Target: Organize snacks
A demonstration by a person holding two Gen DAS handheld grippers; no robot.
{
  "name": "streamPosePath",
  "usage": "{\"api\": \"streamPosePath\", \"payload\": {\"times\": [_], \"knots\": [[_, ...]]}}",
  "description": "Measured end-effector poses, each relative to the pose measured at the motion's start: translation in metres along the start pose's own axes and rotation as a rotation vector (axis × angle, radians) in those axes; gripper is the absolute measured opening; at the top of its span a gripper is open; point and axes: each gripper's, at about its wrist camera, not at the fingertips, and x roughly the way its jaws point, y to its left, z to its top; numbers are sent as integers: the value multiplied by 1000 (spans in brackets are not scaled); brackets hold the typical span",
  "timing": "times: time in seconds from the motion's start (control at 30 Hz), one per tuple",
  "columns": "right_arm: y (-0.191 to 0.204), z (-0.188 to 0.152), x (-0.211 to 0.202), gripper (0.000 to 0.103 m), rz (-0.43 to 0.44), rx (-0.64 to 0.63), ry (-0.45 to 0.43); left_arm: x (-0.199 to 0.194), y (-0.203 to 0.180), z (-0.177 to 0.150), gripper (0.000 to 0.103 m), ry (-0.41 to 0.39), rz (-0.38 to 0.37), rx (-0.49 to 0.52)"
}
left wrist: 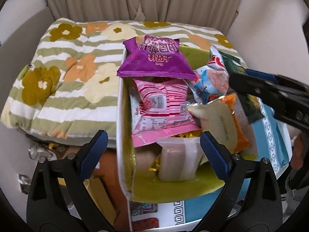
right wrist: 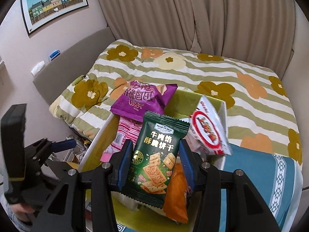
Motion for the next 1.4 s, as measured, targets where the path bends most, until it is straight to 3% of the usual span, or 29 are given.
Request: {"api": "streamPosePath", "payload": {"times": [0.03,0.07,0.1,0.13,0.4,0.53,0.77,1.03,1.13,1.4], "knots": [[1,1,4,50,1,3,4,2,1,-1,96,5,6,7],[1,2,10,67,-1,8,7,4,2,-2,96,11,10,11],[1,2,13,93,-9,15,12,6,3,-4,96,19,14,14],[1,1,15,102,-20,22,10,8,5,-7,96,26,17,15],[-6,-21,1,103,-35,46,5,8,6,-30,96,45,34,-43],[-11,-29,-19,103,-18,51,-27,-15,-13,-34,96,2,66,-43],[-31,-52,-89,103,-21,50,-128,-66,-70,-39,96,-95,85,-23],[-72,-97,-179,103,-160,115,-208,-128,-143,-62,96,-227,79,-13],[-87,-121,-209,103,-252,141,-235,-145,-166,-72,96,-272,84,1],[-109,-165,-248,103,-355,168,-251,-171,-206,-93,96,-337,79,20]]}}
